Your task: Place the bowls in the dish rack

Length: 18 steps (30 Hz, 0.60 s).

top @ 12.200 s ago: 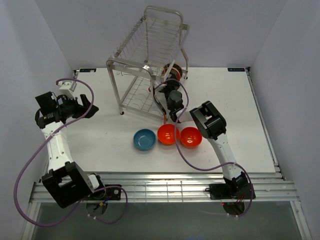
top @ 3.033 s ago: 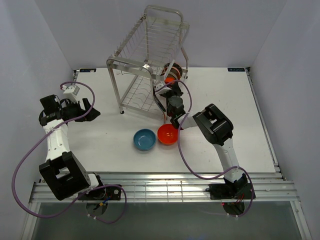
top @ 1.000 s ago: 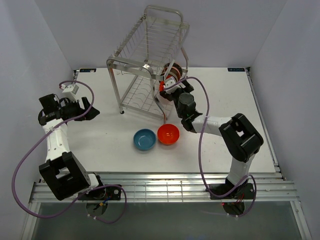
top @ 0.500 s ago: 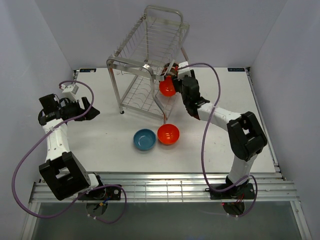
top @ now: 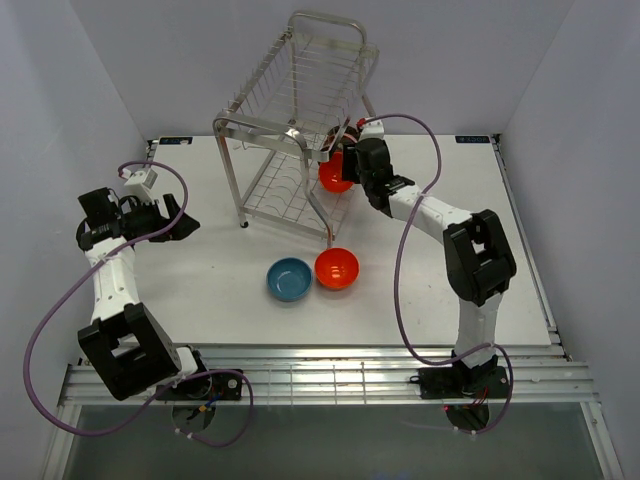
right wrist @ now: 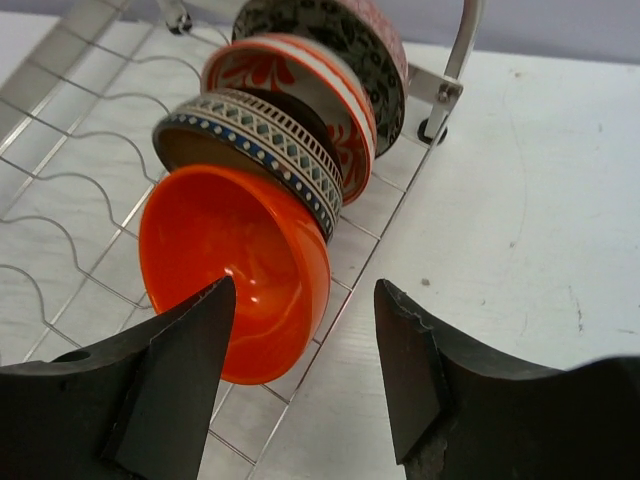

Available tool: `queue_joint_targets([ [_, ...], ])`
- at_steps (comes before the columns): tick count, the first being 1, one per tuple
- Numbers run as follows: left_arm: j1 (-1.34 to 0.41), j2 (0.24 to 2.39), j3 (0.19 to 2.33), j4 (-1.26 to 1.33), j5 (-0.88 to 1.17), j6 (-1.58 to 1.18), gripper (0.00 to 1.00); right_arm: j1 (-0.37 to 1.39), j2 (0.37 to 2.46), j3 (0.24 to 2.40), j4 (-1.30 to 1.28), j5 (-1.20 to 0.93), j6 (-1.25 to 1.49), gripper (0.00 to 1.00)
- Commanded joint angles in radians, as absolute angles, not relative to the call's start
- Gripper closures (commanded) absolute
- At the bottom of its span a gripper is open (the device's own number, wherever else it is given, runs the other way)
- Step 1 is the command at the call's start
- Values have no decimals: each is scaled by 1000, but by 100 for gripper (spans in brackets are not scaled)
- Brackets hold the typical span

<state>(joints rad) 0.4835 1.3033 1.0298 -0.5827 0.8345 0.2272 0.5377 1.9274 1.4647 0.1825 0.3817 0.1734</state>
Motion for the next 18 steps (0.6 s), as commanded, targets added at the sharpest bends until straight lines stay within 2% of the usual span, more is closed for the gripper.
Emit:
queue_joint_targets([
  [1,491,1299,1048,-580,853,229,11,526,1957,1509,166,376,219,36],
  [13,489,1316,1039,-577,845,241,10,517,2049,1575,166,459,221,40],
  [18,491,1319,1032,-577,838,247,10,514,2072,1591,166,463,215,49],
])
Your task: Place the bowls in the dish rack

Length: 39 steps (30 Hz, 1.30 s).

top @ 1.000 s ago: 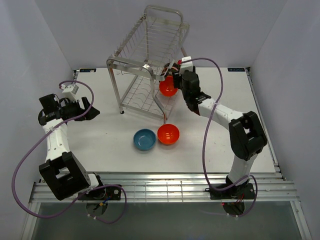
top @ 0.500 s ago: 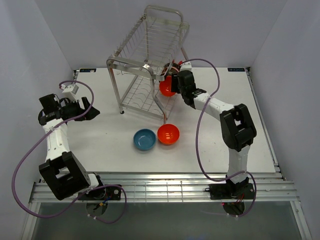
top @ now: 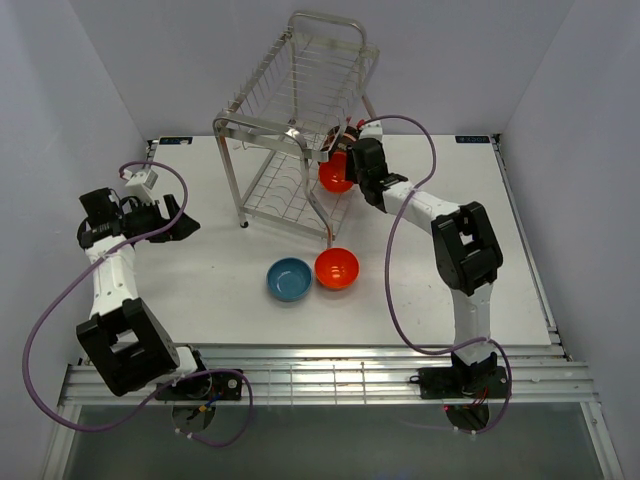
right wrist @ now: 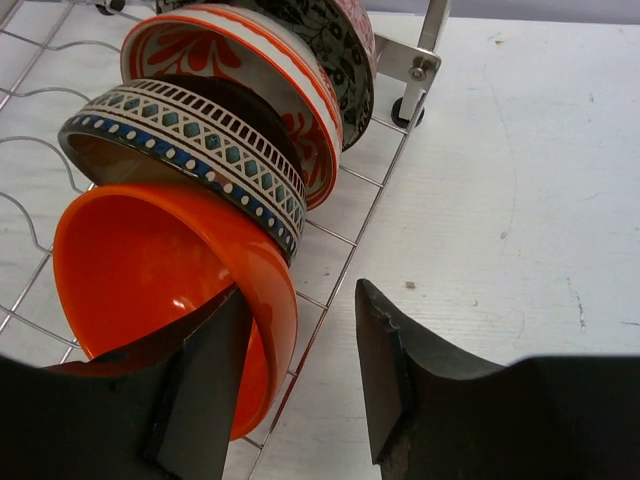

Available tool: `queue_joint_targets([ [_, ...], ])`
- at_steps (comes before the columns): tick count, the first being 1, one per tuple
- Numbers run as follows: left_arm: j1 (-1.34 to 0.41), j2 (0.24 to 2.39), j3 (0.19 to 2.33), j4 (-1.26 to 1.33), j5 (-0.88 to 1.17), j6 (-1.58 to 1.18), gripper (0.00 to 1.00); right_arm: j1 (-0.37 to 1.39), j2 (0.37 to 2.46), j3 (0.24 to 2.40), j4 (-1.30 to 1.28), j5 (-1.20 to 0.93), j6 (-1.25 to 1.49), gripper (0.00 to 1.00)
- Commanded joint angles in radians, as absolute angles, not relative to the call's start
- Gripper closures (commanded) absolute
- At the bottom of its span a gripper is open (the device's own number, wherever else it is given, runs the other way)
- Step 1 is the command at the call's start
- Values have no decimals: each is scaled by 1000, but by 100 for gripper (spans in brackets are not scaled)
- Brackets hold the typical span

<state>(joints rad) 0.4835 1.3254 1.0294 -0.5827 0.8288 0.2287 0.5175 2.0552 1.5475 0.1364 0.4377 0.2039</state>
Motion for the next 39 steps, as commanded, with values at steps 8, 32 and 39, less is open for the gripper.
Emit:
queue_joint_targets([
  [8,491,1325,1031,-572,847,239,10,515,2075,1583,166,460,193,61],
  [32,489,1315,1042,-571,850,232,10,574,1983,1322,616,492,-192,92],
  [39,491,1316,1037,-569,847,233,11,595,2013,1269,808,545,-322,92],
])
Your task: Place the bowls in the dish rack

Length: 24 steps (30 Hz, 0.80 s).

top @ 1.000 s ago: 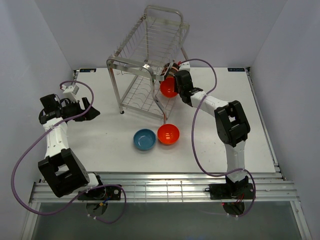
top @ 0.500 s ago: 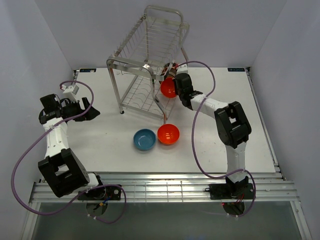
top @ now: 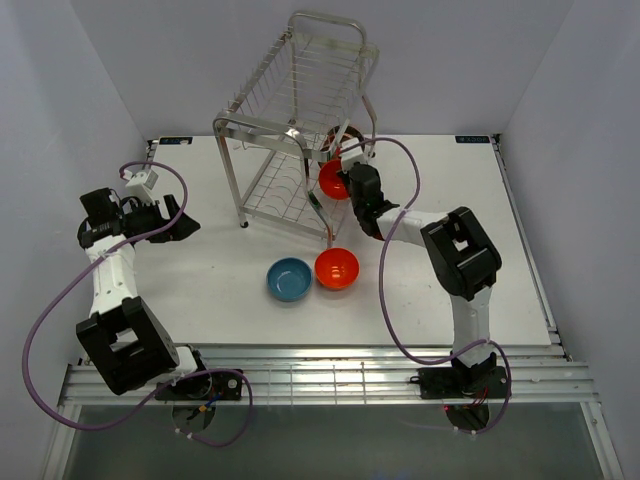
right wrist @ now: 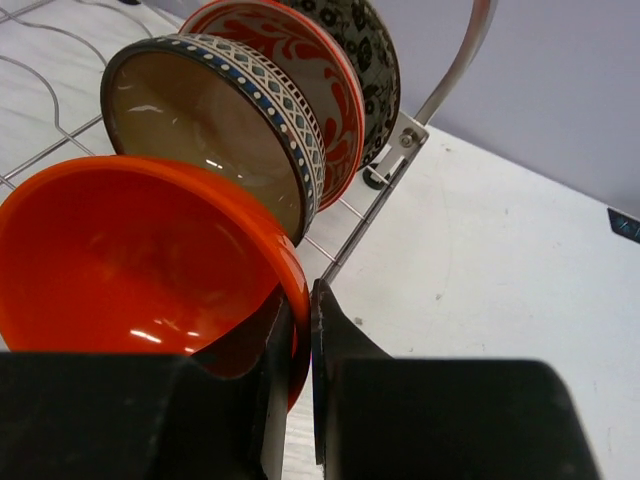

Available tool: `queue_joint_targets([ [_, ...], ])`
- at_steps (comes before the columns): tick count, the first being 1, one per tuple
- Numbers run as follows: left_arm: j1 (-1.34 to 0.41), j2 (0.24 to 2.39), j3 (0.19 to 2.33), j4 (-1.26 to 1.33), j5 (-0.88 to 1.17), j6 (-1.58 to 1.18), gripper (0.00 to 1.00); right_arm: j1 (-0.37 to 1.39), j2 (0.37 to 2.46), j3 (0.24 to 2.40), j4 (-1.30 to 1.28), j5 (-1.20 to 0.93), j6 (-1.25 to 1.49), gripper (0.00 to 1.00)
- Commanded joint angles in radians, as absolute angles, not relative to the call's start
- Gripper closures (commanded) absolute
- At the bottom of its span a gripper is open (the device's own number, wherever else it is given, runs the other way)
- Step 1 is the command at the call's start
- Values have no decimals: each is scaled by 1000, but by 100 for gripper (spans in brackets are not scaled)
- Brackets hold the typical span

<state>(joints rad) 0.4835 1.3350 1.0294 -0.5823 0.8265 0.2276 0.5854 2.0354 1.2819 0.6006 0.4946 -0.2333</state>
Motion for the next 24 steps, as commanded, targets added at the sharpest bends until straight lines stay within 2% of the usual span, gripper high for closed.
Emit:
queue_joint_targets([
  [1,491,1318,1037,-569,845,233,11,600,2014,1259,833,563,-336,92],
  [7,491,1322,1034,-565,845,235,11,614,2029,1200,986,580,-423,92],
  [24,491,1325,1032,-563,835,236,8,626,2131,1247,1100,611,-485,92],
])
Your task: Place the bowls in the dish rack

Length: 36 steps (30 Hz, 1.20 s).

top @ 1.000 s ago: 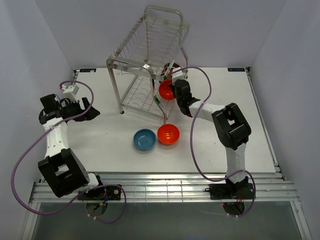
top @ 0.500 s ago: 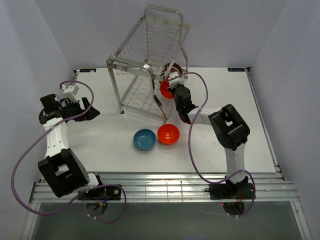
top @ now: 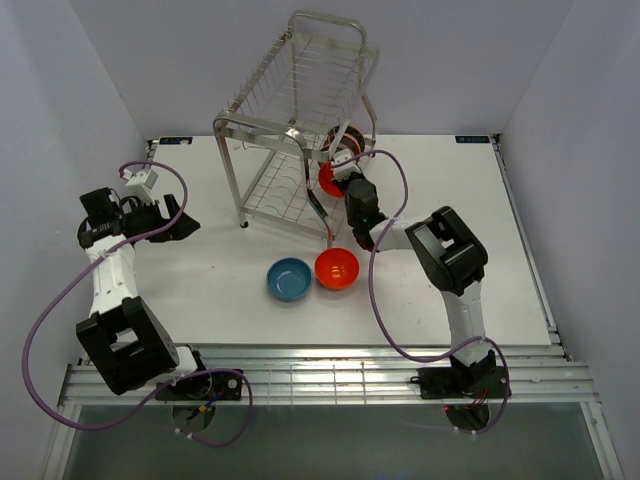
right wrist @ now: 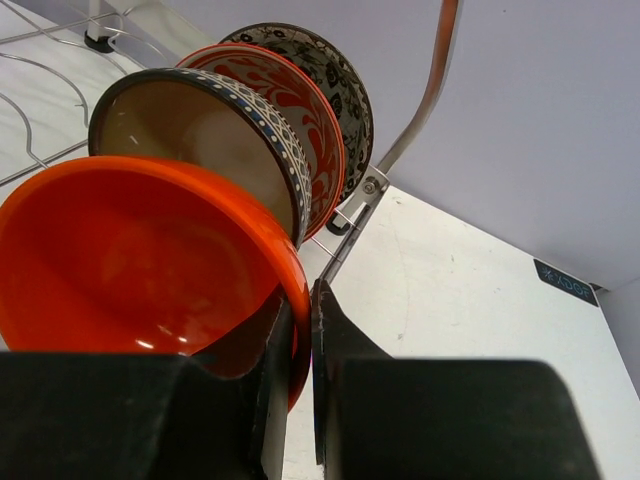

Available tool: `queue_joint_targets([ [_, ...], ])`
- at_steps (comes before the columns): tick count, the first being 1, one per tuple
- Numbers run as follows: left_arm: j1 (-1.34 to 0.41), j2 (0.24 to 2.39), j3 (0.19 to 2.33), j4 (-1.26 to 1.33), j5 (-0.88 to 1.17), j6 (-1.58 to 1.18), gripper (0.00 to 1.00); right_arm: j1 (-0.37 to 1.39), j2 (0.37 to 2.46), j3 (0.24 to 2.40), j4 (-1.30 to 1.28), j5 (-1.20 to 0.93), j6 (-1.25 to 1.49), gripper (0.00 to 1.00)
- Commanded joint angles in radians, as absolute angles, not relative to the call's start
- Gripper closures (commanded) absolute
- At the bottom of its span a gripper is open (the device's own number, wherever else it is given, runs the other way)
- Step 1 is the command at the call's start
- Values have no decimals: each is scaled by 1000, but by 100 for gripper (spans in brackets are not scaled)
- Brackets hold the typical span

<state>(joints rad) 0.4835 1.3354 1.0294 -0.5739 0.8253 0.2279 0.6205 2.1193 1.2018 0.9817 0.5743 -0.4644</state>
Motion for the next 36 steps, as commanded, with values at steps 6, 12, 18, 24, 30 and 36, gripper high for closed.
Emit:
queue_joint_targets([
  [6,491,1325,1035,-561,825,239,2,641,2171,1258,1186,655,-551,92],
  [12,491,1325,1032,-557,818,242,2,647,2198,1295,1206,690,-557,92],
  [18,491,1327,1032,-557,813,244,2,657,2230,1338,1190,692,-557,92],
  [24,491,1330,1029,-554,811,245,2,666,2270,1364,1227,730,-604,92],
  [30,491,1330,1034,-554,805,250,2,673,2312,1388,1288,752,-673,92],
  [36,489,1330,1032,-552,804,252,2,681,2318,1364,1335,732,-719,92],
])
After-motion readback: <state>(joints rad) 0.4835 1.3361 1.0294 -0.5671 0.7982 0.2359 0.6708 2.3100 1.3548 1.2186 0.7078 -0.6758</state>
